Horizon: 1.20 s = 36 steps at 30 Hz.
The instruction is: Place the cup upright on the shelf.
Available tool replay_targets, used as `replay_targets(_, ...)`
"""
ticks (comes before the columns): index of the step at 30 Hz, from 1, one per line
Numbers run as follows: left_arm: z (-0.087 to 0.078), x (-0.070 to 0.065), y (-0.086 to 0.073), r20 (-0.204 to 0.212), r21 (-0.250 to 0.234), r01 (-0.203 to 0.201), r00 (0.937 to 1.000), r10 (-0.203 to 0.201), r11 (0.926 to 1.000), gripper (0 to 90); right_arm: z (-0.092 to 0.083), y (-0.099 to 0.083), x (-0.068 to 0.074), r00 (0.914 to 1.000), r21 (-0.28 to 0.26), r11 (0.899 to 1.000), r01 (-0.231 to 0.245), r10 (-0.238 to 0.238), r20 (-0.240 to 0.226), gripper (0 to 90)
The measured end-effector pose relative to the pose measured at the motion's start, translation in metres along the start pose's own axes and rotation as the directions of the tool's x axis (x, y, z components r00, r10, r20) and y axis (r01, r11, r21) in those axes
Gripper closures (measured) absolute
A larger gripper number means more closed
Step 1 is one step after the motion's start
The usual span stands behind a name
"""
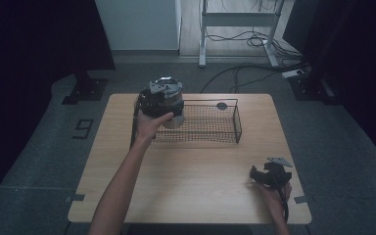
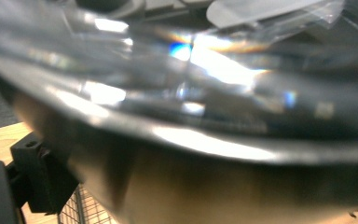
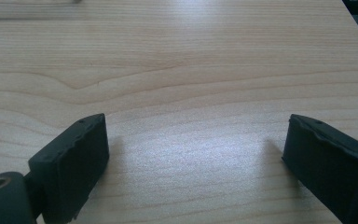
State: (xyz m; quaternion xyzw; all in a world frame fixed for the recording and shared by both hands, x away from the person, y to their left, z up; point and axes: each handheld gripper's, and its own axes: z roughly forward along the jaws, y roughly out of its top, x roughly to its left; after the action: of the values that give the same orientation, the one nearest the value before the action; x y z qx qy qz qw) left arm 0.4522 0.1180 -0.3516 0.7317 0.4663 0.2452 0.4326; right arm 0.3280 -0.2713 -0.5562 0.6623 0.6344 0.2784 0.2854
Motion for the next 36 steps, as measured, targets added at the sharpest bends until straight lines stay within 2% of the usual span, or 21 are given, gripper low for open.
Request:
replay_targets(2,0.003,0.004,0.001,0.005,0.004,0.013,0.9999,-0.013,0.9999,4.0,0.000,0.000,0.000,1.0000,0.000,1.000,0.000,0.000,0.000,6.4)
replay_targets(5,0.007,0.007,0.002,0.002,0.017,0.012,0.9999,-0.012,0.9998,4.0,0.000,0.000,0.000,1.0000,0.000,1.000,0.000,0.000,0.000,6.4)
replay_targets(7,0.011,0.009,0.002,-0.011,0.017,0.018,0.9998,-0.018,0.9997,4.0,0.000,0.000,0.000,1.0000,0.000,1.000,-0.001,0.001,0.000,6.4)
replay_targets(14,0.025,0.017,0.002,-0.032,0.025,0.063,0.9976,-0.062,0.9977,4.0,0.000,0.000,0.000,1.0000,0.001,1.000,-0.001,0.001,0.000,6.4)
replay_targets(17,0.031,0.017,0.003,-0.048,0.013,0.058,0.9972,-0.058,0.9982,4.0,0.000,0.000,0.000,1.0000,0.002,1.000,-0.002,0.002,0.000,6.4)
replay_targets(19,0.034,0.017,0.003,-0.047,0.015,0.049,0.9977,-0.049,0.9987,4.0,0.000,0.000,0.000,1.0000,0.002,1.000,-0.002,0.002,0.000,6.4)
replay_targets(20,0.038,0.018,0.002,-0.042,0.010,0.058,0.9974,-0.057,0.9983,4.0,0.000,0.000,0.000,1.0000,0.002,1.000,-0.002,0.002,0.000,6.4)
replay_targets(27,0.051,0.023,-0.003,-0.063,0.039,0.062,0.9962,-0.059,0.9973,4.0,0.000,0.000,0.000,1.0000,0.002,1.000,-0.002,0.002,0.000,6.4)
replay_targets(36,0.063,0.025,-0.009,-0.088,0.046,0.077,0.9934,-0.073,0.9959,4.0,0.000,0.000,0.000,1.0000,0.002,1.000,-0.002,0.002,0.000,6.4)
